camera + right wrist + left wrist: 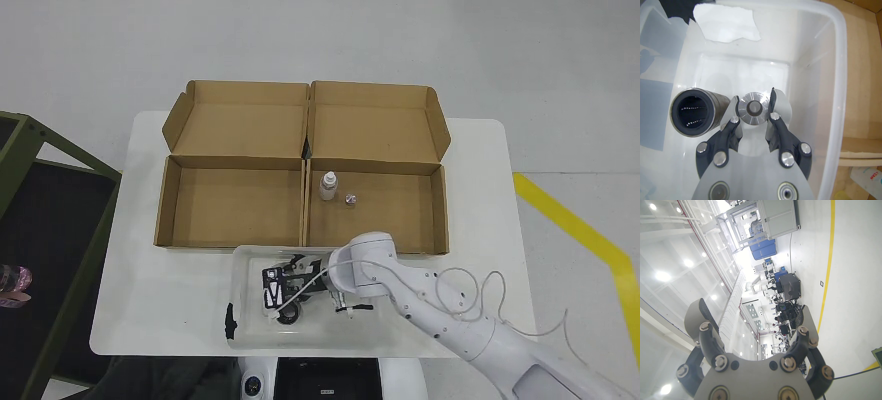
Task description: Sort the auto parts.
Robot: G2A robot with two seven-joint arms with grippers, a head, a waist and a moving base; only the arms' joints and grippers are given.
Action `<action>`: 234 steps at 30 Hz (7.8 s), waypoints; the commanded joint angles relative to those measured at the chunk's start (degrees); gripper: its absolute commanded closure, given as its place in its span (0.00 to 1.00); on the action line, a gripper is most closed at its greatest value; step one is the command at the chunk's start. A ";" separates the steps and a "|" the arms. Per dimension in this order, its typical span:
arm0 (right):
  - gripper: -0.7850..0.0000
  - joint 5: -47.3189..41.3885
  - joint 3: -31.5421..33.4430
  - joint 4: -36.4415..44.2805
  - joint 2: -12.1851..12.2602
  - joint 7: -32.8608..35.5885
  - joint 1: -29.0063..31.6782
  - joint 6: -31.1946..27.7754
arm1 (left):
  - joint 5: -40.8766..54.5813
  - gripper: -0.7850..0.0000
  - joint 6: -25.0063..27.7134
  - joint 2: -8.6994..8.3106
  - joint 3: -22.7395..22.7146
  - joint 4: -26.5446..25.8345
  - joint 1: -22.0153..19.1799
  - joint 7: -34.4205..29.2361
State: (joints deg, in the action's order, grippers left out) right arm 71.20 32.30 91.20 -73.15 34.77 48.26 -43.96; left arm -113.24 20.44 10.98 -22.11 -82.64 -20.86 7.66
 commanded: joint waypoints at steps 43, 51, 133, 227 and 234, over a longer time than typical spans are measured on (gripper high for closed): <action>1.00 -1.31 7.92 6.63 -0.36 -6.98 -2.01 5.86 | 0.00 0.00 0.00 0.00 0.00 0.00 0.00 0.00; 1.00 -4.34 5.80 -1.70 -2.66 -6.89 -7.50 8.04 | 0.00 0.00 0.00 0.00 0.00 0.00 0.00 0.00; 0.54 -0.99 6.28 -5.78 -11.22 2.84 -8.97 2.80 | 0.00 0.00 0.00 0.00 0.00 0.00 0.00 0.00; 1.00 5.33 12.39 12.00 -0.14 -5.29 16.00 -3.92 | 0.00 0.00 0.00 0.00 0.00 0.00 0.00 0.00; 1.00 3.80 14.89 14.77 0.29 -7.08 15.61 -2.62 | 0.00 0.00 0.00 0.00 0.00 0.00 0.00 0.00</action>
State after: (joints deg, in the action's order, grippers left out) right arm 75.24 46.70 105.81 -72.91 27.84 63.95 -47.03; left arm -113.24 20.44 10.98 -22.11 -82.64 -20.86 7.66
